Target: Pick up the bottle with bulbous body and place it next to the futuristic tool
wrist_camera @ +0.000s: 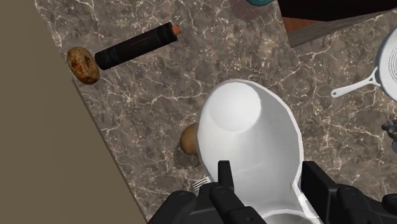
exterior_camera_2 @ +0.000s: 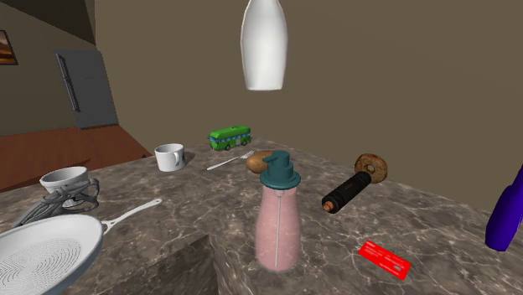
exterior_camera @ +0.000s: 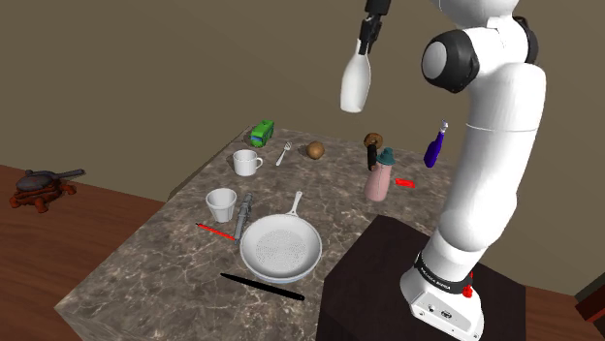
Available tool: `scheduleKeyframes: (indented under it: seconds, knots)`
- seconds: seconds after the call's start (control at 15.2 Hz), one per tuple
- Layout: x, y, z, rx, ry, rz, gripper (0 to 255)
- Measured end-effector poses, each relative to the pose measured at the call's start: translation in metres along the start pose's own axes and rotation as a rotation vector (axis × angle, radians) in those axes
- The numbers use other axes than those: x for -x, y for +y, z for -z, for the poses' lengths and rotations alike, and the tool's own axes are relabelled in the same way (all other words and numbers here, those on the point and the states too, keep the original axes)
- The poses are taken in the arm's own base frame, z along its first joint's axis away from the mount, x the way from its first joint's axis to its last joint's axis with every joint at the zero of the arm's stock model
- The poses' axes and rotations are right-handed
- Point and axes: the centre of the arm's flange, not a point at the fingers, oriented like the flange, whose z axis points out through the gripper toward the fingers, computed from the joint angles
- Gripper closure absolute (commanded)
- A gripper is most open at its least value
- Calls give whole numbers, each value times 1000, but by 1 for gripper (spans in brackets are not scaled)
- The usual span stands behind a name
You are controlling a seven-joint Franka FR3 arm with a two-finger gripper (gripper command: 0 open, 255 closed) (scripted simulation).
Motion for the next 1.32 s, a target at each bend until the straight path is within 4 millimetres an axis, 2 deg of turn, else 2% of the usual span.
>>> scheduleKeyframes:
  seconds: [0.73,1.32]
  knots:
    - [-28,-140,-33,1,-1,2,255]
    - [-51,-247,-63,1,-1,2,255]
